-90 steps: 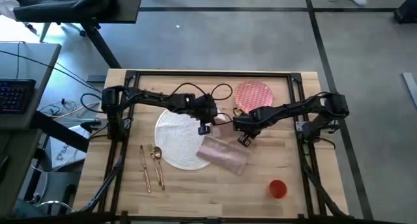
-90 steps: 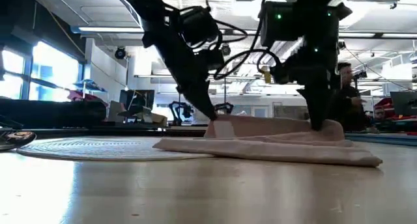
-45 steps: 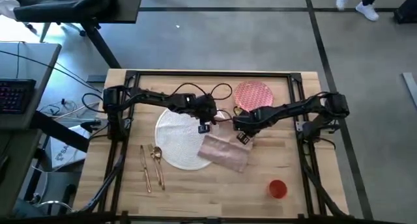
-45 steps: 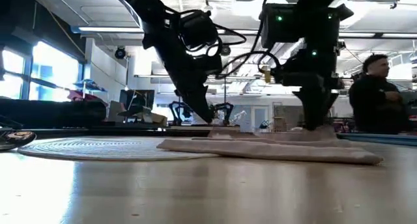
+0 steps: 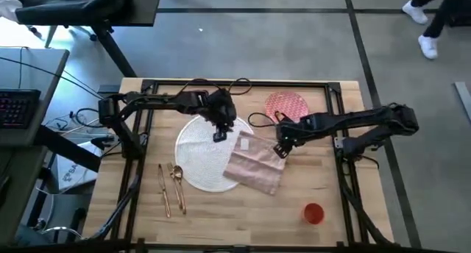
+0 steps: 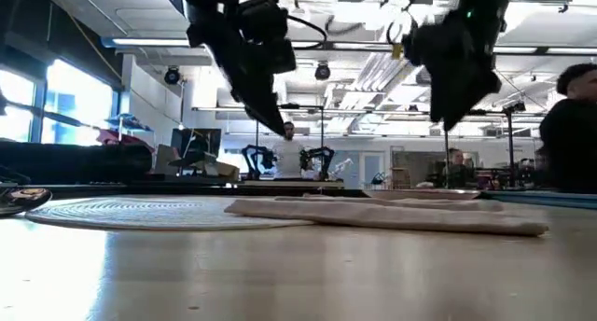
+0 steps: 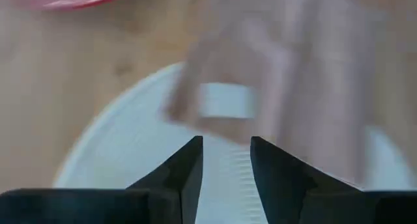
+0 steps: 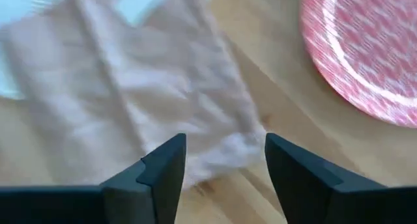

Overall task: Set table place
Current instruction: Fold the pink napkin

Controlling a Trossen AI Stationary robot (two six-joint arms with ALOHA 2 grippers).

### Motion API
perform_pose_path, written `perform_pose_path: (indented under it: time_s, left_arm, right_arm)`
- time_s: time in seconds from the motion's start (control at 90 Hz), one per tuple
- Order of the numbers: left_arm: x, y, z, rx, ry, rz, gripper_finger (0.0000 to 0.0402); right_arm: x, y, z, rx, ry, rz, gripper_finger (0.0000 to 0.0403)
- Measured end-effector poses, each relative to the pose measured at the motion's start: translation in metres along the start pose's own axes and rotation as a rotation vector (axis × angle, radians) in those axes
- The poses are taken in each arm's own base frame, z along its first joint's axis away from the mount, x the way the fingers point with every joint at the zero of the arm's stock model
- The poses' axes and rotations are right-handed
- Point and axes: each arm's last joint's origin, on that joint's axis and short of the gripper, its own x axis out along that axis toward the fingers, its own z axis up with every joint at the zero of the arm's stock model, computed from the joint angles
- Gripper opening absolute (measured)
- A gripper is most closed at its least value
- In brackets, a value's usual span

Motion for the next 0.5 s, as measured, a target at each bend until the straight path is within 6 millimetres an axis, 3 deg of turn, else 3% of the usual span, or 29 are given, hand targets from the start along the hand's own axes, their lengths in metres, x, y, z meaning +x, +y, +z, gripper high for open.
perform_pose_path:
  time_s: [0.233,0.5]
  left_arm:
    - [0.013,-0.013,0.002,0.130,-0.013,-0.121,0.0113]
    - [0.038,-0.024,0.007,0.252,-0.052,-0.166,0.0113]
  right_arm:
    - [0.009,0.028,-0.004,-0.143,-0.066,0.095,0.0190]
    - [0.048,0.048,-0.015,-0.286,0.022,0.057,0.0190]
